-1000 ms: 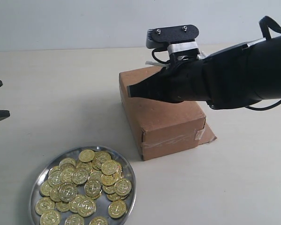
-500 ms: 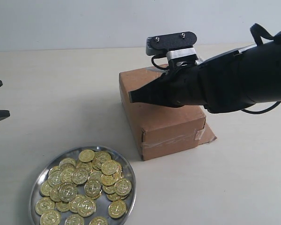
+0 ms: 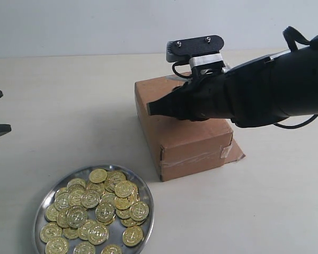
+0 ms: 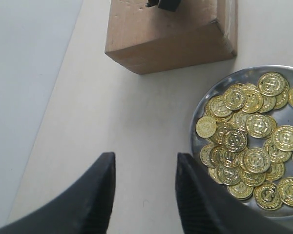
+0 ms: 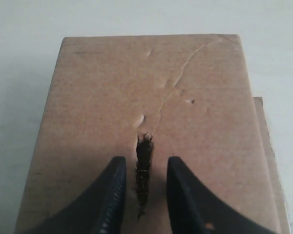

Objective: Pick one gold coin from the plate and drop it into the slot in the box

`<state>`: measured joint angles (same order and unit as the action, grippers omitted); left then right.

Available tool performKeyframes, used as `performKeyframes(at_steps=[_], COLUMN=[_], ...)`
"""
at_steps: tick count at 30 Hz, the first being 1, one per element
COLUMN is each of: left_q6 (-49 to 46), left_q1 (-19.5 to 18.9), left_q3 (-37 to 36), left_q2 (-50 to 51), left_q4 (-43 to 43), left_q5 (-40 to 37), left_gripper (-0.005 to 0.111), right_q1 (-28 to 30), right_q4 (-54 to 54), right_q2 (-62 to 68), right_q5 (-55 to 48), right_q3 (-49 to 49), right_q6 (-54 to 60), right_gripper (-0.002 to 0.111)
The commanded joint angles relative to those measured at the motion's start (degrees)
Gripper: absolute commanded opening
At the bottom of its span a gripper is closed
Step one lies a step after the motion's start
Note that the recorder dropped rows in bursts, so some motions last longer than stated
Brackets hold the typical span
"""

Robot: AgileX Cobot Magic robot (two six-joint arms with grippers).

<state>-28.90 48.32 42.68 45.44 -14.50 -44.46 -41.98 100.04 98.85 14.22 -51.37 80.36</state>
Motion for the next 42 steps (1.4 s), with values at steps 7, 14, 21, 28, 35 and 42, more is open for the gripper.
performKeyframes(at_steps=[7, 14, 21, 28, 35, 42], left_q6=[0.8, 15.4, 15.7, 15.7, 16.0, 21.3], left_q1=[0.2, 0.2, 0.2, 0.2, 0.2, 0.2], left_q3=[-0.2, -0.2, -6.4, -21.4, -35.7, -42.7], left_q2=[-3.0, -11.1, -19.7, -22.7, -22.7, -22.7], left_q4=[-0.3, 4.1, 24.1, 27.1, 36.9, 37.6], left_q5=[1.2, 3.9, 21.5, 34.3, 51.3, 54.2], left_gripper=[0.04, 0.036, 0.036, 0.036, 0.017, 0.0], right_q1=[0.0, 0.0, 0.0, 0.0, 0.0, 0.0], right_q4=[-0.1, -0.1, -0.1, -0.1, -0.1, -0.1], right_q2=[-10.0, -30.6, -51.7, -70.9, -84.4, -89.9], right_q5=[3.5, 8.4, 6.6, 3.1, 1.2, -1.1], right_q3=[-0.5, 0.7, 11.0, 26.9, 38.2, 46.3], right_q6=[0.8, 14.0, 14.4, 14.0, 6.4, 3.4], right_gripper=[0.024, 0.0, 0.0, 0.0, 0.0, 0.0])
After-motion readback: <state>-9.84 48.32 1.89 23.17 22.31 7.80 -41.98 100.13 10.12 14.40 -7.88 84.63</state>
